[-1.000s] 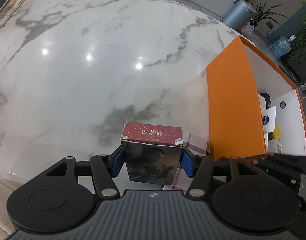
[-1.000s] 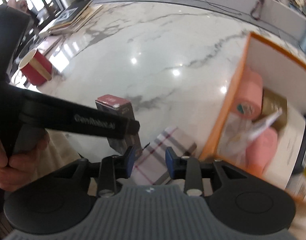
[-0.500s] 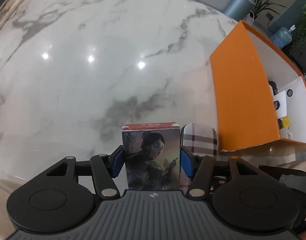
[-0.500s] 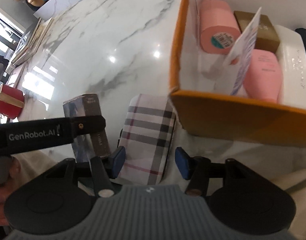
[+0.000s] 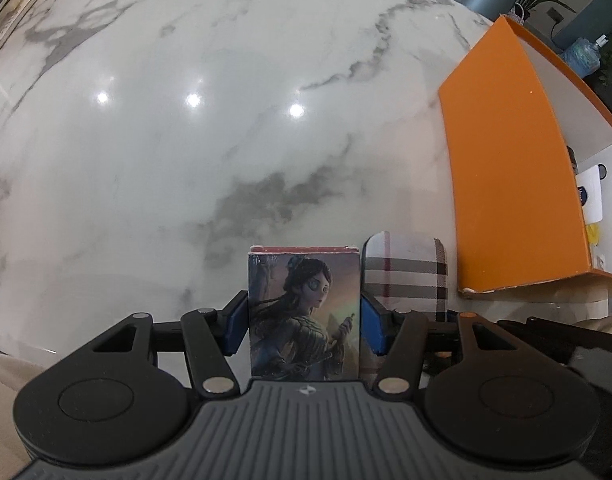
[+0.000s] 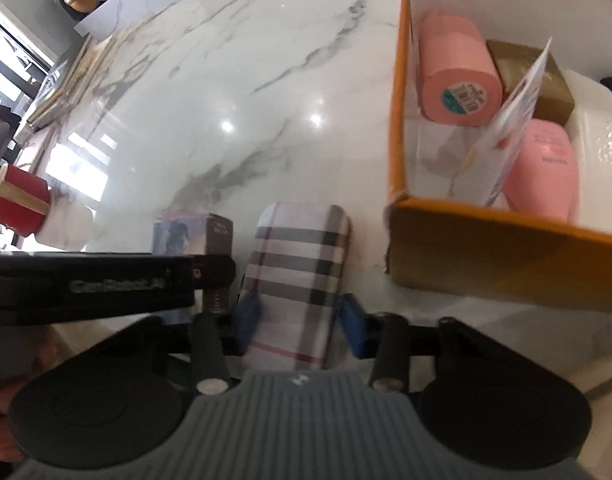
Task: Organize rigid objects
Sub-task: 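Lift the card box with the left tool while the right tool rotates the plaid case upright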
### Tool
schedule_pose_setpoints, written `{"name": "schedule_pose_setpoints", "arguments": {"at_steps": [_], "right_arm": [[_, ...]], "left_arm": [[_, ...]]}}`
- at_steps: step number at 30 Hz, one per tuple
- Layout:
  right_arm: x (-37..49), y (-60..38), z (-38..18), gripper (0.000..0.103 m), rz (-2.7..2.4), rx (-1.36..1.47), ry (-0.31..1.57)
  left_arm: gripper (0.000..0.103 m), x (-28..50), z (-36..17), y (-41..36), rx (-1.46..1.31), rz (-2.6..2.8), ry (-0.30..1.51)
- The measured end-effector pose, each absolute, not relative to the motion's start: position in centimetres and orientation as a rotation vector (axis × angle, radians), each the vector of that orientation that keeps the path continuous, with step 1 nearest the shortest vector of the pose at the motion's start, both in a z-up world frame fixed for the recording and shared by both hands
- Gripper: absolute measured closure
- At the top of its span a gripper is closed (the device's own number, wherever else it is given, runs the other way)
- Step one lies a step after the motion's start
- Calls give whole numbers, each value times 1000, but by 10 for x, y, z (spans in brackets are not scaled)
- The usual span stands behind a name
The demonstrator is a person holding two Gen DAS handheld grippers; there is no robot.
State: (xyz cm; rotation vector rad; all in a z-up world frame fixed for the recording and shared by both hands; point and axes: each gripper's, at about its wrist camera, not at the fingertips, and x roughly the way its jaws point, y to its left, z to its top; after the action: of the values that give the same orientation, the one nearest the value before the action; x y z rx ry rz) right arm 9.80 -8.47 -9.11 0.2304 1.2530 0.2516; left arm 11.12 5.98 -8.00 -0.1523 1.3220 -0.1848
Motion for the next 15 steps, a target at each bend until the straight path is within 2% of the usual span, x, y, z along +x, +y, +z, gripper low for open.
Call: {"name": "schedule_pose_setpoints", "arguments": {"at_steps": [1, 3, 15], "right_arm": [[97, -86, -87, 72, 259, 226, 1245], [96, -83, -80, 76, 275, 218, 1234], [94, -87, -78, 71, 285, 238, 1216]], "left_arm": [[38, 111, -81, 60, -148, -178, 1329], [38, 112, -82, 59, -137, -172, 1338], [38, 115, -86, 63, -175, -152, 1360]]}}
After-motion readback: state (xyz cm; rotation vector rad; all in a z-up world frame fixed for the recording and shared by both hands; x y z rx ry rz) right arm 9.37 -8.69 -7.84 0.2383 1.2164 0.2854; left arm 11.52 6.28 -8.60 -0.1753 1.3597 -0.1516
